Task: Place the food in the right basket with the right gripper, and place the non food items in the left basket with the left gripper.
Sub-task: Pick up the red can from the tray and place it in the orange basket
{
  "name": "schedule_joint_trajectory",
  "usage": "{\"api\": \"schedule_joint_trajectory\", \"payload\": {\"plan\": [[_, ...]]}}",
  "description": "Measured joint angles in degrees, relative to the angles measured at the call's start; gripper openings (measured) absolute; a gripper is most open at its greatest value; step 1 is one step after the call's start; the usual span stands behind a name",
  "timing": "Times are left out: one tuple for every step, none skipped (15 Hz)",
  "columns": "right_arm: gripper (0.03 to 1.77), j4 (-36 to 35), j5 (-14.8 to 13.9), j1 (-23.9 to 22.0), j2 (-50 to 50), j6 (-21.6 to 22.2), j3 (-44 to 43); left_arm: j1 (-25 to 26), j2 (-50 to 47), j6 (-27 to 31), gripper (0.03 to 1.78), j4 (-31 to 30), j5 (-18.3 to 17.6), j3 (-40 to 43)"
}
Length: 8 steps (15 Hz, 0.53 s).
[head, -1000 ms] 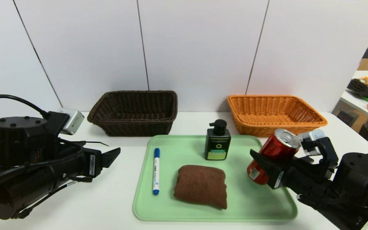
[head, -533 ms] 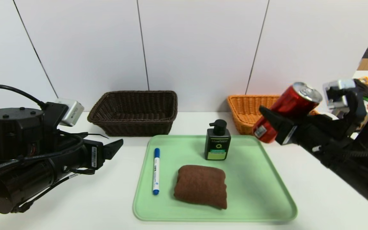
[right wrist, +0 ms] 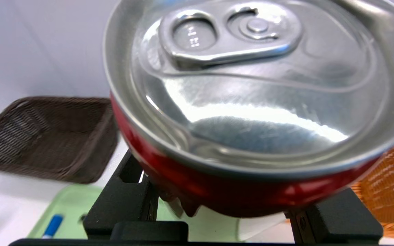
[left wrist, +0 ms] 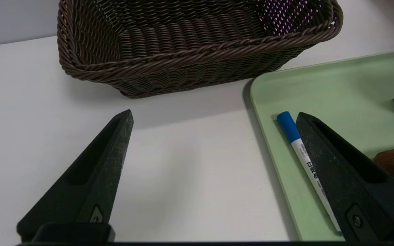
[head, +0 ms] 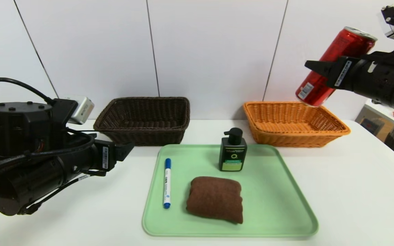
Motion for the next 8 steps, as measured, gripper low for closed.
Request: {"api": "schedule_joint_trajectory", "payload": {"plan": [[0.98,0.07,0.46,-1.38,1.90,0.11,-1.13,0.00,0.23,0.02,1.69,0.50,0.00,-0.60],[0.98,-0.11,1.07,-2.57,3.88,0.22,-1.99,0.00,0.50,0.04,1.69,1.05,0.00,-1.10],[0.98,-0.35,1.57,-3.73,6.02,0.30,-3.12,0.00,0.85,0.04,1.69,1.37,0.00,-1.79],[0.98,-0.72,1.99,-4.96,8.45,0.33,-4.71,0.00,1.22,0.00,1.69,1.89,0.00,-2.36],[0.98,-0.99,2.41,-5.90,10.69,0.35,-6.40,0.00,1.63,-0.05,1.69,2.16,0.02,-3.02],[0.98,-1.19,2.72,-6.70,12.95,0.35,-8.07,0.00,2.18,-0.05,1.69,2.35,0.00,-3.63],[0.98,-1.51,2.89,-7.50,15.41,0.33,-9.68,0.00,2.76,-0.05,1.69,2.35,-0.02,-4.38],[0.98,-2.23,2.94,-8.16,17.80,0.29,-11.00,0.00,3.40,-0.05,1.69,2.40,-0.02,-5.03]]}}
